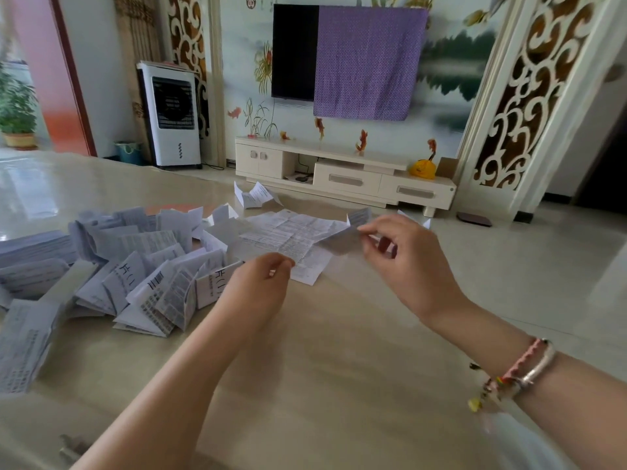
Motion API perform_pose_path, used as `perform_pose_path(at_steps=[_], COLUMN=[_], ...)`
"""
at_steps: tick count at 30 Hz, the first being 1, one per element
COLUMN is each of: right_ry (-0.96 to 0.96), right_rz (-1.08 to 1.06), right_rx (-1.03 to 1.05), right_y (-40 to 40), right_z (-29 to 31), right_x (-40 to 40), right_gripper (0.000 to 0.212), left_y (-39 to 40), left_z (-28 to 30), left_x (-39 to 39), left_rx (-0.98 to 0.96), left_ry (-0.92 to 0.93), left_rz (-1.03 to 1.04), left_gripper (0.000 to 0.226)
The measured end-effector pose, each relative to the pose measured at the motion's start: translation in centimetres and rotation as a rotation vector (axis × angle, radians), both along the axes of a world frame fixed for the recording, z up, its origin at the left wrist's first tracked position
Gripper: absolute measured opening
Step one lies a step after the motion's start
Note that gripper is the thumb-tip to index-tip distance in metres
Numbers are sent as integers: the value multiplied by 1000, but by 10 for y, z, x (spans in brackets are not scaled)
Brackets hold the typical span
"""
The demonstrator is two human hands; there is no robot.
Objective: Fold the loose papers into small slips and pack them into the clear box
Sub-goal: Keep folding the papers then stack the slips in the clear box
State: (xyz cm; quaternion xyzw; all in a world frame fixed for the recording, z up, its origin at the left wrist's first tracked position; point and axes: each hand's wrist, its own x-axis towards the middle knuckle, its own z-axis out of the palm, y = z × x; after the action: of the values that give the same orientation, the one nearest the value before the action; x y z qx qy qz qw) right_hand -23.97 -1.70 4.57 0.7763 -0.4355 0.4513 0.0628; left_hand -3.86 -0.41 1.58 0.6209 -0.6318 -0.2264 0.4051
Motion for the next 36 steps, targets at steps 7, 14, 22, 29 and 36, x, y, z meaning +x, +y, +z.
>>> perform_pose_path(at_steps=[7, 14, 22, 29, 36], right_ry=[9, 400, 441, 720, 745], right_rz=[-303, -455, -73, -29, -127], right_rx=[28, 505, 437, 659, 648], right_y=[-76, -108, -90, -88, -91], right_z=[24, 18, 15, -10, -17], right_x=[-34, -19, 43, 103, 122], right_gripper=[22, 29, 32, 64, 48], left_y=[-17, -21, -9, 4, 5], left_z=[-9, -15, -17, -15, -15], left_x=[-13, -3, 15, 32, 33], left_rx=[60, 49, 65, 78, 96], left_ry=[-38, -64, -102, -178, -192], left_rz=[-6, 30, 51, 36, 16], left_gripper=[28, 28, 24, 34, 35])
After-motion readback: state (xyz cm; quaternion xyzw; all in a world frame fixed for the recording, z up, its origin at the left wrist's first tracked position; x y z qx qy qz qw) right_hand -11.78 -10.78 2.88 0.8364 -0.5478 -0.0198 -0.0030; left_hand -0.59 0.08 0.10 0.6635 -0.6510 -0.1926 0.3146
